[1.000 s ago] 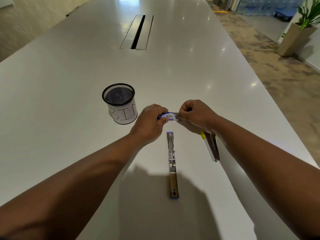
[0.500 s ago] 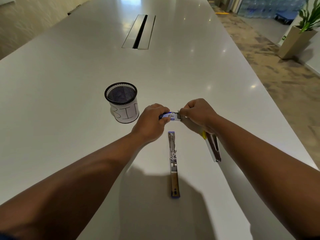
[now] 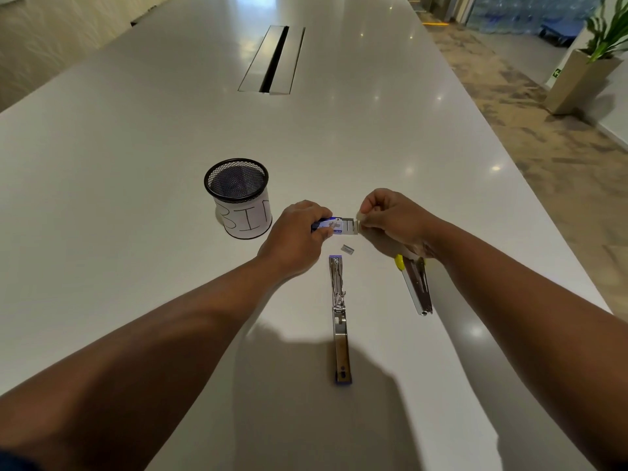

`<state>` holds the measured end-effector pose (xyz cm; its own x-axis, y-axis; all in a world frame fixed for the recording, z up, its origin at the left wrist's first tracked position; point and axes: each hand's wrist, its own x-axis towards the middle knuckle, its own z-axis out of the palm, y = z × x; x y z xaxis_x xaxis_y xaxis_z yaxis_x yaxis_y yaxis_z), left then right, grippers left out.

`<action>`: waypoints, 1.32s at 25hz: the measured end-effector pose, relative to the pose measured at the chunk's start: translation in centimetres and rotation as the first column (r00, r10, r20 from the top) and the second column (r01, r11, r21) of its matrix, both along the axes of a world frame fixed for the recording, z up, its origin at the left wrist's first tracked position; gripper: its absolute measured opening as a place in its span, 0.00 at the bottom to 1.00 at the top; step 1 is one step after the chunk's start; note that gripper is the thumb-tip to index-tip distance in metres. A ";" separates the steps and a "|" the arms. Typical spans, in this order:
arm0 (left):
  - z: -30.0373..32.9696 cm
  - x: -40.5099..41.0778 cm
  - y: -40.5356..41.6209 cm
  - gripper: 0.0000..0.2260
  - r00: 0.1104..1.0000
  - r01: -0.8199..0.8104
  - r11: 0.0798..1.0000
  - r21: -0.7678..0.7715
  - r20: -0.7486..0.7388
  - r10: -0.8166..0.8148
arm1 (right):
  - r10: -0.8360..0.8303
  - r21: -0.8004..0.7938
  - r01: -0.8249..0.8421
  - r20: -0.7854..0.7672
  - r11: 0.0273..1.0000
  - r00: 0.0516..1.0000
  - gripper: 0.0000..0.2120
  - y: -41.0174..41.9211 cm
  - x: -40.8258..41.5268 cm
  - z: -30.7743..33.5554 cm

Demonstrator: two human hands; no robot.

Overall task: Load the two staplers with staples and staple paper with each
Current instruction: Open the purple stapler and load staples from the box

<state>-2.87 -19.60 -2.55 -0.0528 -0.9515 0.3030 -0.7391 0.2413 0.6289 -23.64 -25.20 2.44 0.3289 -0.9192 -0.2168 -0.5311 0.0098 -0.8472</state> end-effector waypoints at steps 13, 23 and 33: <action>0.1 0.0 0.0 0.10 1.000 0.018 1.000 0.010 -0.003 -0.018 | -0.114 -0.012 0.114 -0.124 0.993 0.986 0.03 0.1 2.3 -0.1; 0.1 0.1 0.0 0.10 1.000 0.022 0.999 0.029 0.002 -0.022 | -0.104 0.020 0.106 -0.082 0.994 0.991 0.03 0.4 2.6 0.1; 0.2 0.0 0.0 0.11 1.000 0.013 0.999 0.043 0.019 -0.014 | -0.053 0.008 0.054 -0.103 0.999 0.993 0.03 1.0 2.5 0.4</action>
<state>-2.87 -19.55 -2.34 -0.0710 -0.9628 0.2607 -0.7480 0.2243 0.6247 -21.18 -24.24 2.84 0.2549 -0.9321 -0.2572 -0.6134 0.0497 -0.7882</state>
